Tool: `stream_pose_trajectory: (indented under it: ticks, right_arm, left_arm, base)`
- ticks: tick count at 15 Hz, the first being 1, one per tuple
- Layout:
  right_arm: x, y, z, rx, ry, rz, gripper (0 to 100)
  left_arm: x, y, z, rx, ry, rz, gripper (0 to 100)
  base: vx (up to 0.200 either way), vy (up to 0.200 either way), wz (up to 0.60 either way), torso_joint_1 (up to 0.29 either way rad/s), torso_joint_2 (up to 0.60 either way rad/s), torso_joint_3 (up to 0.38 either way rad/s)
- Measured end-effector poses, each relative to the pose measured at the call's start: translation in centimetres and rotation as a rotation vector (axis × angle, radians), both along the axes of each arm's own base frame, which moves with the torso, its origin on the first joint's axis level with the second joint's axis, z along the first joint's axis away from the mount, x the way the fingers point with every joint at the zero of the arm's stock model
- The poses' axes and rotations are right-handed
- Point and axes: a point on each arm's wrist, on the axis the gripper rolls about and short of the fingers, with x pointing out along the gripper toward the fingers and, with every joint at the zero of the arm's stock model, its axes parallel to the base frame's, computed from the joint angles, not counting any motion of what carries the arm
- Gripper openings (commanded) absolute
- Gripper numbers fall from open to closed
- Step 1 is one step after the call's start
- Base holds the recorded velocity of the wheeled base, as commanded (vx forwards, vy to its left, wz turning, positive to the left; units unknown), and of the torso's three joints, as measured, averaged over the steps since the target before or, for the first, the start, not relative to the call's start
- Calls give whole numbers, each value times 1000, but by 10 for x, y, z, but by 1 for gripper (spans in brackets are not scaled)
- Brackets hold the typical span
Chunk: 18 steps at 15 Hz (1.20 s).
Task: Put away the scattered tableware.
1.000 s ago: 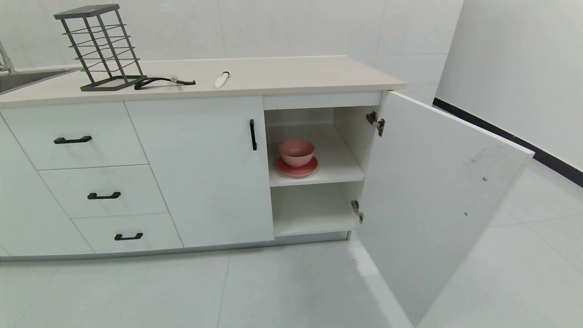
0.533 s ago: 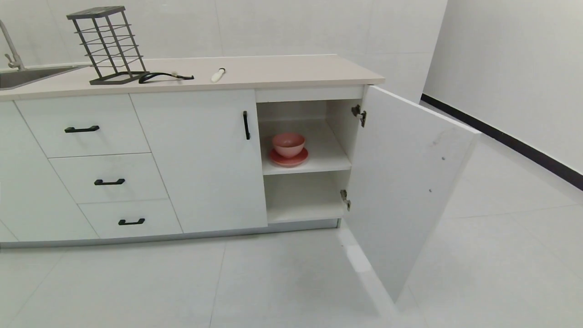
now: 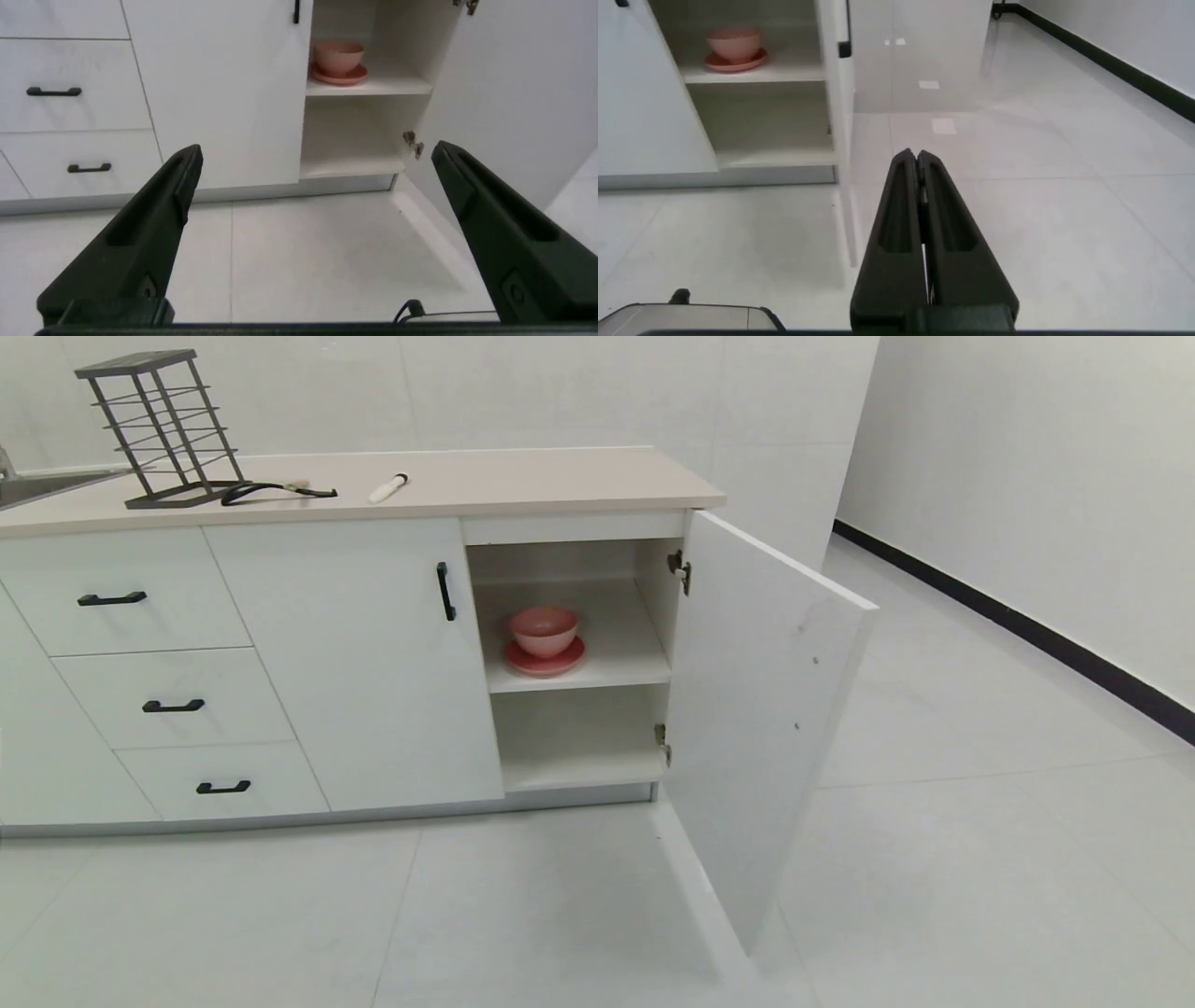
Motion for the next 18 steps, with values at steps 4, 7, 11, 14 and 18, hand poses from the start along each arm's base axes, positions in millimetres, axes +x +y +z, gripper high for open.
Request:
stream_pose_trajectory:
  ticks: [4,7,11,14,18]
  right_arm:
    - [0,0,0,-18,-7,4,0]
    - [0,1,7,-31,-72,24,0]
    - [-6,2,49,-61,-347,64,0]
    - [13,4,77,-124,-301,139,0]
    - [78,6,104,-160,-177,262,0]
  left_arm:
    - [0,0,0,-6,1,5,100]
    - [0,0,0,-6,1,7,100]
    - [0,0,0,2,0,2,100]
    - [0,0,0,2,1,2,100]
    - [0,0,0,-6,1,4,100]
  base:
    - [0,-150,0,1,-1,1]
    - [0,0,0,0,0,0]
    - [0,0,0,0,0,0]
    - [0,0,0,0,0,0]
    - [0,0,0,0,0,0]
